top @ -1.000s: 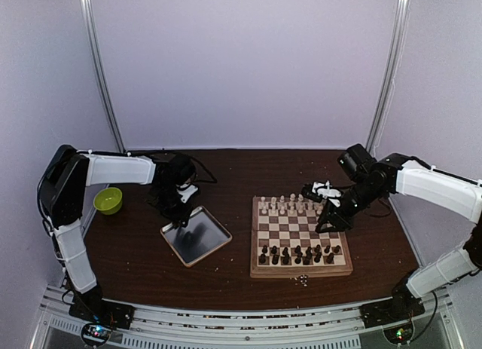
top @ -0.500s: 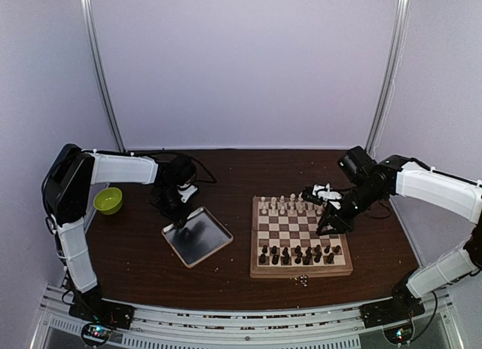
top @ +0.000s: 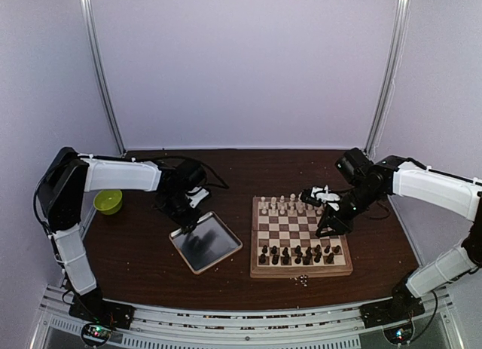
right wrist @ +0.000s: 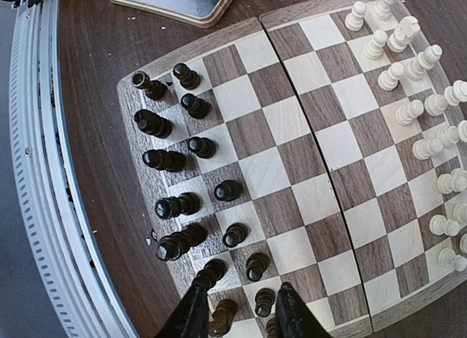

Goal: Set up the chess pieces on the board
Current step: Move the storage box to the center of the board, then pick up the rook from the storage box.

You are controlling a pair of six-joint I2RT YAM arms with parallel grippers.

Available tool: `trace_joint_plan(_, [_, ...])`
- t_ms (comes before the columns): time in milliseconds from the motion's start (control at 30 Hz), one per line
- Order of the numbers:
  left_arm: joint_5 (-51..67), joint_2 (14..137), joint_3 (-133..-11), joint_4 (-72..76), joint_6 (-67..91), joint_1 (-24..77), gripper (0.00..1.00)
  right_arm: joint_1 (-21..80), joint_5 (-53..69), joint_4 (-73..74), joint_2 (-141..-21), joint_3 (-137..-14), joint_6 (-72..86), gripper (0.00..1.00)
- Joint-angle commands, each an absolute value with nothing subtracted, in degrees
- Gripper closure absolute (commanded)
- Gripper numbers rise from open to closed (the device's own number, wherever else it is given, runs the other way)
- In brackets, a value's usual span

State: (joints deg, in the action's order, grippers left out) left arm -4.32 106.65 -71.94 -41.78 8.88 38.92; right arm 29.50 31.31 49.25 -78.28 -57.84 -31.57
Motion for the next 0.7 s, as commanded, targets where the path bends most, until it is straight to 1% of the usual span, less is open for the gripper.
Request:
trace_joint_plan(0, [-4.1,102.9,-70.2,-38.6,7.7,39.3,0.68,29.3,32.4,49.8,-78.6,-58.2,-32.0,0.67])
trace_joint_plan(167, [-2.8,104.7,-69.4,-38.3,7.4,39.6,0.71,29.3,32.6,49.9,-78.9,-58.3,-32.0,0.67])
trace_joint_plan(333, [-3.2,106.2,-69.7,-38.0,7.4,39.6,0.71,29.3,32.7,50.1,-78.9,-58.2,-32.0,0.67])
trace_joint_plan(667, [-4.2,109.8,-70.2,-38.3,7.4,39.6,0.67,29.4,32.8,50.2,-79.1,-58.2,-32.0,0.67])
